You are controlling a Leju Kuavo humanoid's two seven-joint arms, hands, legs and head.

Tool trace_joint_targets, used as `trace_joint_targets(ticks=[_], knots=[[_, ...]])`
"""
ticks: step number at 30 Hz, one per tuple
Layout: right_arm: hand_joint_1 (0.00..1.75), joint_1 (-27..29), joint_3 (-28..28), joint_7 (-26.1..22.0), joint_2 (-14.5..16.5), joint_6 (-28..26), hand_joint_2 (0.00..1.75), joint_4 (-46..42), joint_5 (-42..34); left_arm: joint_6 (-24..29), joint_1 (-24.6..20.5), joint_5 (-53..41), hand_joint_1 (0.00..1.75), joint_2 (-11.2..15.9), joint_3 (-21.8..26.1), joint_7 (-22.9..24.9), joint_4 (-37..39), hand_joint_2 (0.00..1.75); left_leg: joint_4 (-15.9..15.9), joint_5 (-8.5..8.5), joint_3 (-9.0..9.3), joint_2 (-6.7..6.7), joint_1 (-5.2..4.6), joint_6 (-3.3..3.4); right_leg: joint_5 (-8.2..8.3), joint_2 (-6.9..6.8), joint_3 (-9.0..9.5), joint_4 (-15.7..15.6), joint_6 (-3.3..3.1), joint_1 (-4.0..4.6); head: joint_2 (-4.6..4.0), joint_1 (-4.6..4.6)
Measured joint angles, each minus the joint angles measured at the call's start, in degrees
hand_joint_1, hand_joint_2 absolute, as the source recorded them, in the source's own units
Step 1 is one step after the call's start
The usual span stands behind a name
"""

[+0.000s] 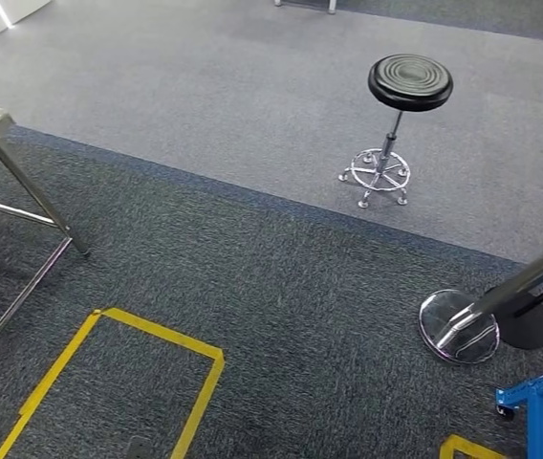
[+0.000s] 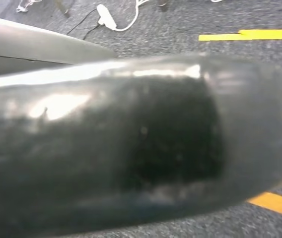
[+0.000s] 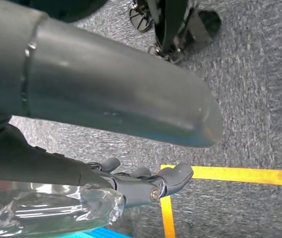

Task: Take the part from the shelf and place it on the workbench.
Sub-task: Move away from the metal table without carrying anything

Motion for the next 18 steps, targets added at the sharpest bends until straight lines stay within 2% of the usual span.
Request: trace_joint_targets(ticks=[1,2,4,5,6,7,9,10,11,12,13,14,15,17,18], knots=[[0.0,-0.1,0.0,0.0,0.0,0.0,0.0,0.0,0.0,0.0,0.0,0.0,0.0,0.0,0.0,0.0,0.0,0.0,0.3,-0.23,0.05,0.41,-0.1,-0.4,0.7,-0.77,1.61,-2.7,-0.23,-0.02,0.0,-0.01],[0.0,-0.2,0.0,0.0,0.1,0.0,0.0,0.0,0.0,0.0,0.0,0.0,0.0,0.1,0.0,0.0,0.0,0.0,0.5,-0.4,0.13,0.76,-0.25,-0.74,0.82,-1.24,2.42,-4.1,-0.64,0.03,0.0,-0.07],[0.0,-0.2,0.1,0.1,0.1,0.1,0.0,0.1,0.1,-0.1,-0.1,0.0,0.0,0.1,0.0,-0.1,0.0,0.0,0.6,-0.49,0.33,1.36,-0.35,-1.18,0.75,-0.51,2.45,-4.1,-1.79,0.14,0.0,-0.27],[0.0,-0.1,0.1,0.2,0.1,0.2,0.0,0.1,0.1,-0.1,-0.2,0.0,0.0,0.1,0.0,-0.1,0.0,0.0,0.6,-0.6,0.42,1.49,-0.24,-1.39,0.81,-0.1,2.38,-4.1,-2.15,0.16,0.0,-0.34],[0.0,-0.1,0.2,0.3,0.1,0.2,0.0,0.1,0.1,-0.2,-0.3,0.0,0.0,0.1,0.0,-0.1,0.0,0.0,1.3,-1.29,0.23,0.79,-0.07,-1.64,0.9,0.35,2.34,-4.1,-2.51,0.15,0.0,-0.38],[0.0,-0.1,0.3,0.4,0.1,0.3,0.0,0.1,0.2,-0.3,-0.3,0.0,0.0,0.1,0.0,-0.2,0.0,0.0,3.1,-2.66,-0.44,-0.26,0.08,-1.85,1.02,0.87,2.29,-4.1,-2.88,0.14,0.0,-0.44],[0.0,-0.3,0.4,0.7,0.1,0.5,0.0,0.1,0.3,-0.5,-0.2,0.0,0.0,0.1,0.0,-0.2,0.0,0.0,10.0,-6.69,-3.45,-2.71,0.24,-2.06,1.22,2.08,2.12,-4.1,-3.48,0.3,0.0,-0.6],[0.0,-0.3,0.4,0.9,0.1,0.6,0.0,0.1,0.3,-0.6,-0.1,0.0,0.0,0.1,0.0,-0.2,0.0,0.0,13.7,-8.3,-5.21,-3.17,0.22,-2.0,1.28,2.71,2.02,-4.1,-3.65,0.45,0.0,-0.64],[0.0,-0.3,0.4,1.0,0.1,0.6,0.0,0.1,0.3,-0.7,0.0,0.0,0.0,0.1,0.0,-0.2,0.0,0.0,16.5,-9.19,-6.61,-3.36,0.2,-1.87,1.33,3.31,1.96,-4.1,-3.78,0.63,0.0,-0.66],[0.0,-0.3,0.4,1.1,0.1,0.7,0.0,0.1,0.4,-0.8,0.1,0.0,0.0,0.1,0.0,-0.2,0.0,0.0,18.0,-9.24,-7.42,-3.44,0.14,-1.65,1.37,3.86,1.95,-4.1,-3.85,0.82,0.0,-0.66],[0.0,-0.2,0.4,1.2,0.1,0.7,0.0,0.1,0.4,-0.8,0.1,0.0,0.0,0.1,0.1,-0.2,0.0,0.0,17.7,-8.33,-7.48,-3.5,0.03,-1.29,1.41,4.43,1.95,-4.1,-3.92,1.04,0.0,-0.65],[0.0,-0.2,0.4,1.3,0.1,0.8,0.0,0.1,0.5,-0.9,0.1,0.0,0.0,0.1,0.1,-0.2,0.0,0.0,15.9,-6.64,-6.87,-3.69,-0.18,-0.74,1.47,5.1,1.95,-4.1,-4.01,1.28,0.0,-0.63],[0.0,-0.1,0.4,1.5,0.1,0.8,0.0,0.1,0.5,-0.9,0.1,0.0,0.0,0.1,0.1,-0.2,0.0,0.0,12.8,-4.41,-5.64,-4.28,-0.53,0.04,1.56,5.79,1.93,-4.1,-4.12,1.48,0.0,-0.62],[0.0,-0.1,0.4,1.7,0.2,0.9,0.0,0.2,0.7,-0.9,0.0,0.0,0.0,0.4,0.1,-0.2,0.0,0.0,5.5,-0.8,-2.66,-7.08,-1.39,2.06,1.74,7.14,1.79,-4.1,-4.26,1.62,0.0,-0.59],[0.0,-0.2,0.5,1.8,0.3,1.0,0.0,0.3,0.8,-1.0,0.1,0.0,0.0,0.5,0.1,-0.2,0.0,0.0,3.1,-0.07,-1.65,-8.26,-1.72,2.74,1.85,7.72,1.62,-4.1,-4.19,1.54,0.0,-0.69]])
